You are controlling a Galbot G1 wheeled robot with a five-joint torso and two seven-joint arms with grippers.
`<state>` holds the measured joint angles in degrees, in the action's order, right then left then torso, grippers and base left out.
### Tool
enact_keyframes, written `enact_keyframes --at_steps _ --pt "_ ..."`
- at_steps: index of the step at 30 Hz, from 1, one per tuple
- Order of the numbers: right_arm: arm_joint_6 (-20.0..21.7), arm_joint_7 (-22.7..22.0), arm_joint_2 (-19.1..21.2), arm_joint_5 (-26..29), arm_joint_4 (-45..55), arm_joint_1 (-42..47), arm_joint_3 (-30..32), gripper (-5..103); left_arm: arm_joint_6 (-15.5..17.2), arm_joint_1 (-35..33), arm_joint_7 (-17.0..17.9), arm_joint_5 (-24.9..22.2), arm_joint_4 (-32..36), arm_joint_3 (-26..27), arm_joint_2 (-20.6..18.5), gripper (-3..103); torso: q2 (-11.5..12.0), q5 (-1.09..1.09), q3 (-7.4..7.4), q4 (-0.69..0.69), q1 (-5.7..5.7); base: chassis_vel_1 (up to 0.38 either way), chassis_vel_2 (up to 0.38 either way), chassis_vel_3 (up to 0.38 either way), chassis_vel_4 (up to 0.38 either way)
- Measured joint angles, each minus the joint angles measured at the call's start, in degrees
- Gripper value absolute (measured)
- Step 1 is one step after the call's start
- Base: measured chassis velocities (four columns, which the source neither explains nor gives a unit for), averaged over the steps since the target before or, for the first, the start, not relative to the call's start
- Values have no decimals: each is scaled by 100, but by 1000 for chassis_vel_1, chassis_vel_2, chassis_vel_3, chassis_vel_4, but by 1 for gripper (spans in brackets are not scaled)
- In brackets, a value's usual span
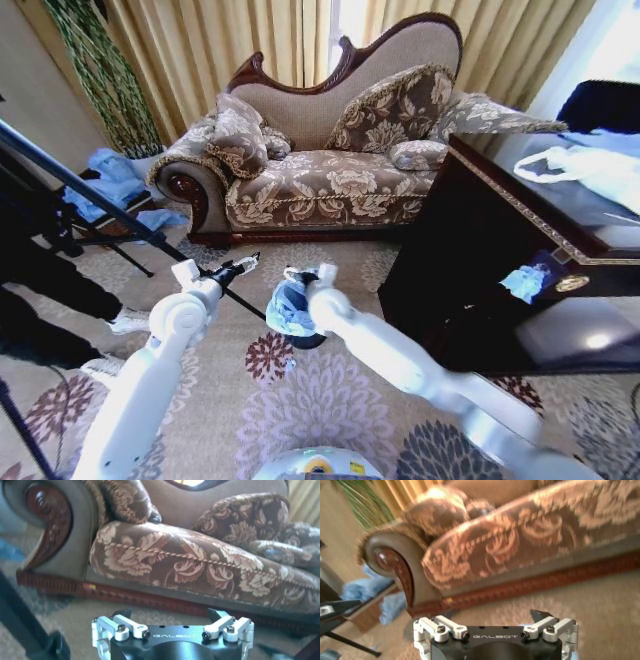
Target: Place a garbage bag over the trash bin.
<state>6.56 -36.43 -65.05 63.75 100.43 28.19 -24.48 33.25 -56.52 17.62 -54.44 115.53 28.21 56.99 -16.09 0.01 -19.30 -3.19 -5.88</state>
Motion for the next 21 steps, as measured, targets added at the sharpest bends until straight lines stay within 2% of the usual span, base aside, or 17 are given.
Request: enact_keyframes --at_steps 1,2,5,6,7,10,11,13,14,15,16,18,19,21 --pt "-86 207 101 -165 20 120 94 100 -22 -14 -142 162 -22 -1 -56 100 0 -1 0 -1 0 0 0 0 0" --pt "-86 207 101 -165 20 120 94 100 -22 -14 -142 162 -22 -1 -56 100 0 -1 0 -1 0 0 0 0 0" --pt "-244 716 147 -504 -155 480 489 100 -125 -62 -488 660 -145 4 -216 100 0 0 0 5 0 0 0 0 0" --pt "-318 756 108 -545 -198 615 644 100 -190 -48 -630 862 -224 -23 -259 100 0 0 -1 6 0 0 0 0 0" --pt "-318 756 108 -545 -198 615 644 100 -190 -48 -630 862 -224 -23 -259 100 0 0 -1 6 0 0 0 0 0" --pt "-480 930 26 -586 -154 1156 1232 100 -497 23 -1281 1446 -442 -163 -451 100 1 0 -1 3 0 0 0 0 0" --pt "-480 930 26 -586 -154 1156 1232 100 -497 23 -1281 1446 -442 -163 -451 100 1 0 -1 3 0 0 0 0 0" --pt "-538 1443 23 -671 -155 1662 1778 100 -678 -6 -1535 1677 -482 -203 -612 100 1 0 0 3 0 0 0 0 0" --pt "-595 1797 37 -759 -161 1948 2055 100 -735 13 -1654 1764 -548 -248 -676 100 0 2 -1 7 0 0 0 0 0" --pt "-595 1797 37 -759 -161 1948 2055 100 -735 13 -1654 1764 -548 -248 -676 100 0 2 -1 7 0 0 0 0 0" --pt "-646 2037 64 -837 -145 2191 2276 100 -805 81 -1785 1836 -665 -327 -723 100 1 1 0 8 0 0 0 0 0" --pt "-790 2264 105 -1005 4 2651 2626 100 -1039 358 -2163 2030 -1107 -646 -804 100 1 0 0 -1 0 0 0 0 0" --pt "-790 2264 105 -1005 4 2651 2626 100 -1039 358 -2163 2030 -1107 -646 -804 100 1 0 0 -1 0 0 0 0 0" --pt "-928 2294 113 -1153 181 3003 2801 100 -1472 739 -2660 2396 -1740 -1042 -842 100 0 3 0 -1 0 0 0 0 0"
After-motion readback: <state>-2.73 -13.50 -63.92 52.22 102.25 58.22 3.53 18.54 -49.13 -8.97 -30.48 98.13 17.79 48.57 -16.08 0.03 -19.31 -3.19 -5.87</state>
